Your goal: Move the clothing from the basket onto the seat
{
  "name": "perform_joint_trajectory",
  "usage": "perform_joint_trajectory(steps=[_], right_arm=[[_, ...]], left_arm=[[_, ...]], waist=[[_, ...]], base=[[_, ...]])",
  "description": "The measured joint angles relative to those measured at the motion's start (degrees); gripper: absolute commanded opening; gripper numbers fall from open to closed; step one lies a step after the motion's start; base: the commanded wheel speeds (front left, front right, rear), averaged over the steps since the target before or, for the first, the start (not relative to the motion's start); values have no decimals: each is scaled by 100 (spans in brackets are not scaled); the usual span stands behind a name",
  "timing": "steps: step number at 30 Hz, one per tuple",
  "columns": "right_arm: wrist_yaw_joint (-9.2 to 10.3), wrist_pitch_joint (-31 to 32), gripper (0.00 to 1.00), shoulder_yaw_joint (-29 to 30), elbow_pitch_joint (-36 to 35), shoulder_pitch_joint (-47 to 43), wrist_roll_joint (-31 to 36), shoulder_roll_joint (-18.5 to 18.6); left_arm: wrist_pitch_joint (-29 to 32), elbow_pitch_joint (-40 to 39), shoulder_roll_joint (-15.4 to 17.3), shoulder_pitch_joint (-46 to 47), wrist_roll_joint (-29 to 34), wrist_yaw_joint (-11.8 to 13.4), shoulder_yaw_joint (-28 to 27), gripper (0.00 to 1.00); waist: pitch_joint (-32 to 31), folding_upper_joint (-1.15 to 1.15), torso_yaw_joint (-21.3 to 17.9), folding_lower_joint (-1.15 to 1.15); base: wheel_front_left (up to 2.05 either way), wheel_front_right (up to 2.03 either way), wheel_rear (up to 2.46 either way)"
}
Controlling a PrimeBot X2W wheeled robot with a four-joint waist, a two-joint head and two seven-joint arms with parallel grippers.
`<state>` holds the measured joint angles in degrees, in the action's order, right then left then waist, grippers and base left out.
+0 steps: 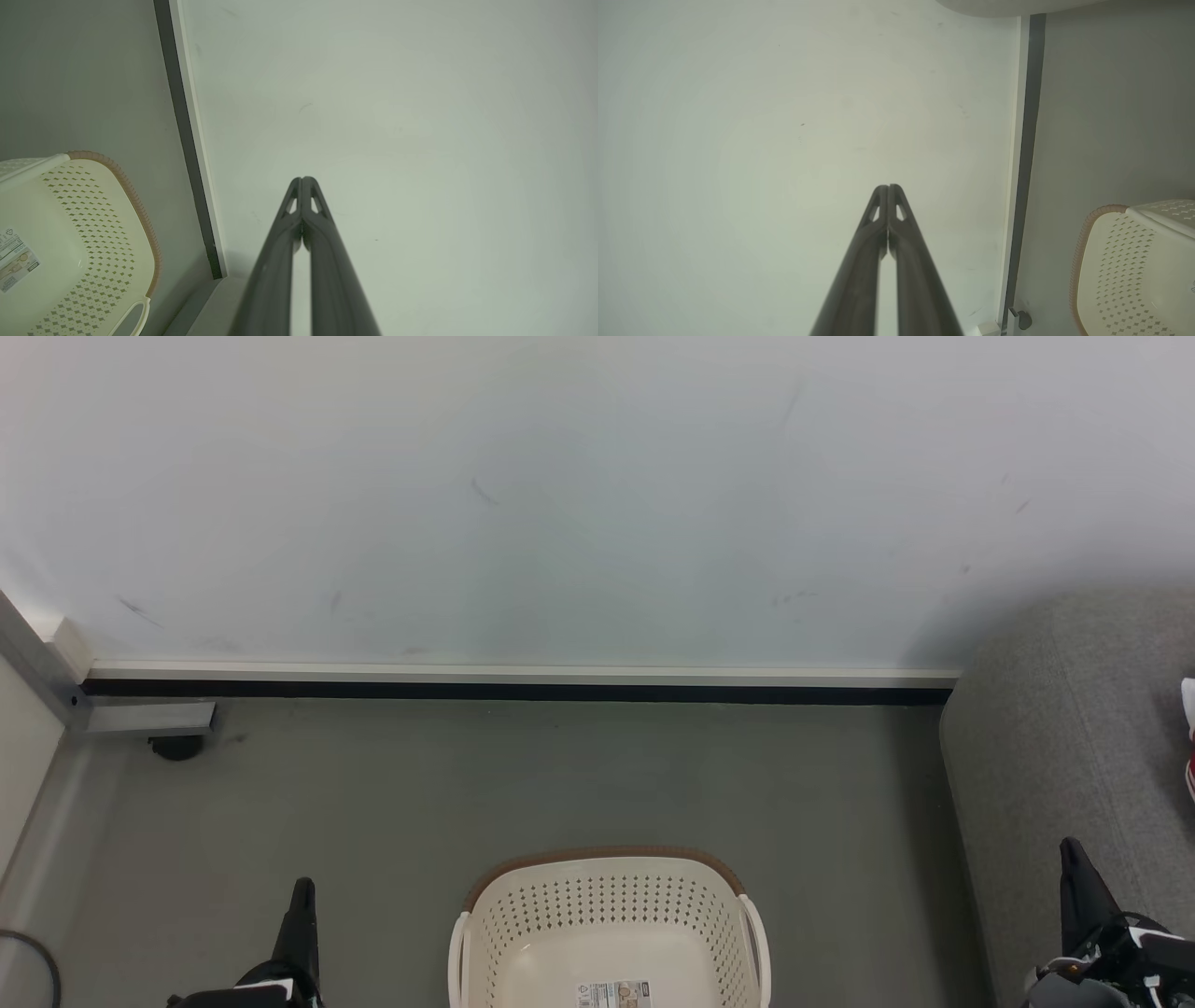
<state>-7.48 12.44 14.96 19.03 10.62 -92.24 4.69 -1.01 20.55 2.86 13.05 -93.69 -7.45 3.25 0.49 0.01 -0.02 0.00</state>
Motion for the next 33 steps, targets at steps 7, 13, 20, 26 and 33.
perform_joint_trajectory(steps=[7,13,20,26,33], right_arm=[[0,15,0,15,1,2,19,-13],[0,18,0,31,1,3,29,-23],[0,23,0,43,1,6,42,-33],[0,41,0,53,2,9,49,-42],[0,48,0,70,2,15,52,-48]], left_arm=[[0,0,0,0,0,0,1,0],[0,0,0,0,0,0,1,0],[0,0,0,0,0,0,2,0],[0,0,0,0,0,0,2,0],[0,0,0,0,0,0,2,0]], waist=[[0,0,0,0],[0,0,0,0],[0,0,0,0],[0,0,0,0],[0,0,0,0]], base=[[0,0,0],[0,0,0],[0,0,0],[0,0,0],[0,0,0]])
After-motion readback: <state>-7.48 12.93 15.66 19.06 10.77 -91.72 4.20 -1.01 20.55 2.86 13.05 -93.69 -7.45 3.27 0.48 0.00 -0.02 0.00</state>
